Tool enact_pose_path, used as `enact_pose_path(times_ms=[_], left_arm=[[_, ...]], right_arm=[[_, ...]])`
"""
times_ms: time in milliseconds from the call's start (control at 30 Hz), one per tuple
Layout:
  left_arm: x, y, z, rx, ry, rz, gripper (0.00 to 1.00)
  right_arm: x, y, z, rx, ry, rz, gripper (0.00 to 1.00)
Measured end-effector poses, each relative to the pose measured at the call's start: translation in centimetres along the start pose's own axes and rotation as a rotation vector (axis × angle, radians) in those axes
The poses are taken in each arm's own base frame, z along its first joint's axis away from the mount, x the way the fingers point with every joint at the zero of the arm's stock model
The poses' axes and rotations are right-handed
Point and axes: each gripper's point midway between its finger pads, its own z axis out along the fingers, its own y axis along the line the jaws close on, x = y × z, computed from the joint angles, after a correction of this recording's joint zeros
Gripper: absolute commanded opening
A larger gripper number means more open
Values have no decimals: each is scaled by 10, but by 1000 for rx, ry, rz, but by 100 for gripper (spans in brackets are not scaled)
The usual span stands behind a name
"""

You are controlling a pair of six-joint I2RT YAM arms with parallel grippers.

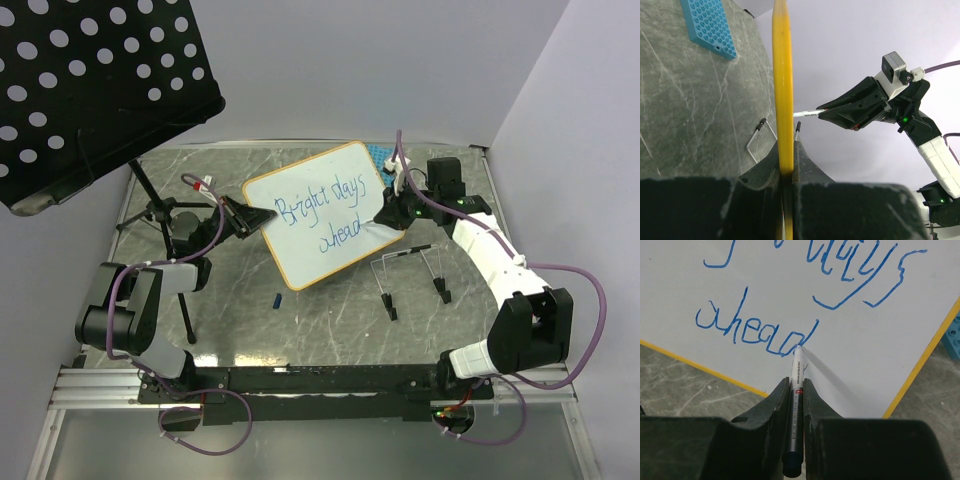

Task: Write a sentence on the whiteboard
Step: Write on the whiteboard with the whiteboard.

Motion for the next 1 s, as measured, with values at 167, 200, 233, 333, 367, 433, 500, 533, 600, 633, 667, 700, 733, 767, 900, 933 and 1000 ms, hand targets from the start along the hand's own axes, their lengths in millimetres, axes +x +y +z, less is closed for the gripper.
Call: enact_pose_path(times_ms=[167, 200, 233, 333, 367, 433, 500, 533, 600, 633, 667, 700, 733, 767, 900, 933, 1000], left_arm=[[0, 0, 0, -1, -1, 0, 1], [0, 0, 0, -1, -1, 1, 1], [-1, 0, 0, -1, -1, 1, 1], [0, 0, 0, -1, -1, 0, 1], [0, 0, 0, -1, -1, 1, 1], [0, 1, 0, -3, -1, 0, 1], [0, 1, 0, -3, 0, -1, 1], [0, 1, 0, -3, 0, -1, 1], [0, 1, 0, -2, -1, 0, 1], [0, 1, 0, -2, -1, -1, 1], [-1, 1, 0, -2, -2, 0, 1], [-1, 1, 0, -2, -2, 0, 1], [-1, 1, 0, -3, -3, 0, 1], [-1, 1, 0, -3, -3, 0, 1], [-1, 1, -1, -1, -3, 1, 1], [-1, 0, -1, -1, -2, 1, 1], [-1, 0, -1, 0, -2, 1, 1]], right_arm=[[2, 0, 0, -3, 6, -5, 0], [3, 1, 0, -4, 9, -4, 0], [4, 1, 0, -5, 12, -3, 0], [8, 2, -1, -8, 21, 1, 0], [9, 3, -1, -9, 23, 2, 0], [10, 4, -1, -9, 24, 1, 0], [11, 4, -2, -8, 25, 2, 0], [11, 4, -3, -7, 25, 3, 0], [12, 2, -5, -1, 24, 7, 0], [12, 0, -5, 3, 23, 9, 0], [12, -1, -6, 6, 23, 11, 0], [13, -2, -7, 10, 23, 14, 0], [13, -4, -8, 14, 23, 17, 0], [14, -5, -9, 17, 23, 20, 0], [15, -6, -11, 13, 21, 31, 0], [14, -5, -12, 6, 17, 33, 0], [11, -1, -13, -12, 5, 35, 0]])
